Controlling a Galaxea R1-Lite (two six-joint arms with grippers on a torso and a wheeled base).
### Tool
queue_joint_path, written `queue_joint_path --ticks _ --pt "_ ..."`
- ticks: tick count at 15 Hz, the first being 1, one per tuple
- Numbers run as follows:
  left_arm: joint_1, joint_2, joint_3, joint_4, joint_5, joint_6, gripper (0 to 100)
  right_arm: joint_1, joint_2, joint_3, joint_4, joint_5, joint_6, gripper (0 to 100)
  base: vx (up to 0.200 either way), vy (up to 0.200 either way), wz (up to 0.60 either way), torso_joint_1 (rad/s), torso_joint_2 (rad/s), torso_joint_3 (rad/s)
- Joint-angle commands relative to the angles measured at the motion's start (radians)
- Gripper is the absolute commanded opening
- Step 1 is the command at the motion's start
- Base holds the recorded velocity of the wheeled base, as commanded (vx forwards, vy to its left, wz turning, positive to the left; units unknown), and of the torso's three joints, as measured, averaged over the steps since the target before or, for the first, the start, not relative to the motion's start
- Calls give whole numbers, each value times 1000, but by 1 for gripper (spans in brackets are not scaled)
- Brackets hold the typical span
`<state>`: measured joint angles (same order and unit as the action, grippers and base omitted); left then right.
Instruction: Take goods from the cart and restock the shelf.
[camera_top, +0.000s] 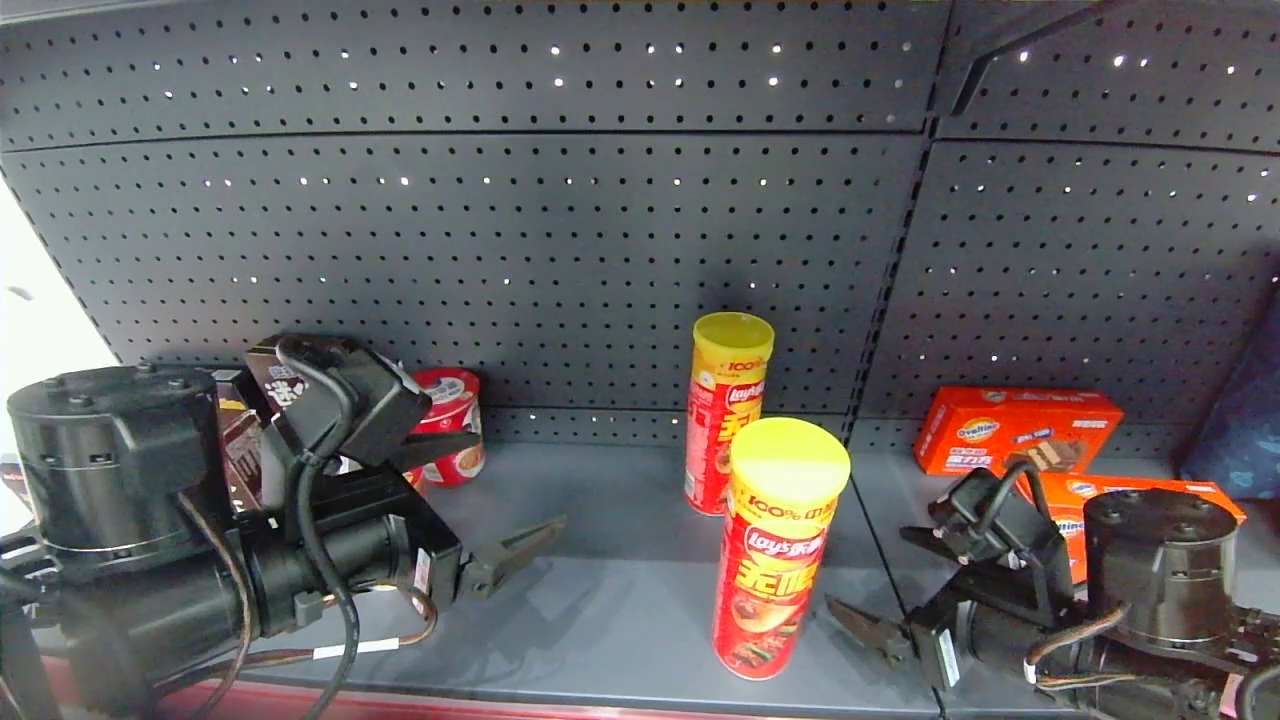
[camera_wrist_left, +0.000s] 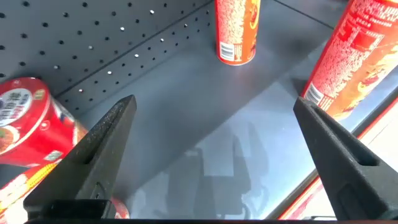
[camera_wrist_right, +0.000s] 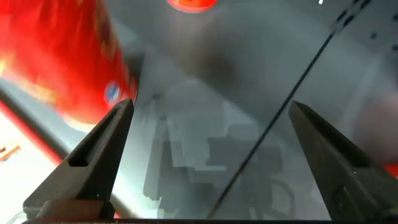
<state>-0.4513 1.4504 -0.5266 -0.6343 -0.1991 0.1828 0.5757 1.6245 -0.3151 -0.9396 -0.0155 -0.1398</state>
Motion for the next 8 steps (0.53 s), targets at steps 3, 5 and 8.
queue_joint_path --ticks 3,5,8 --pt "0 -8 4 -1 0 0 100 3 46 -21 -5 2 0 100 0 0 0 0 0 0" --pt "0 -7 4 -1 0 0 100 7 52 -24 -5 2 0 100 0 0 0 0 0 0" --pt "0 -8 4 -1 0 0 100 52 66 -41 -5 2 0 100 0 0 0 0 0 0"
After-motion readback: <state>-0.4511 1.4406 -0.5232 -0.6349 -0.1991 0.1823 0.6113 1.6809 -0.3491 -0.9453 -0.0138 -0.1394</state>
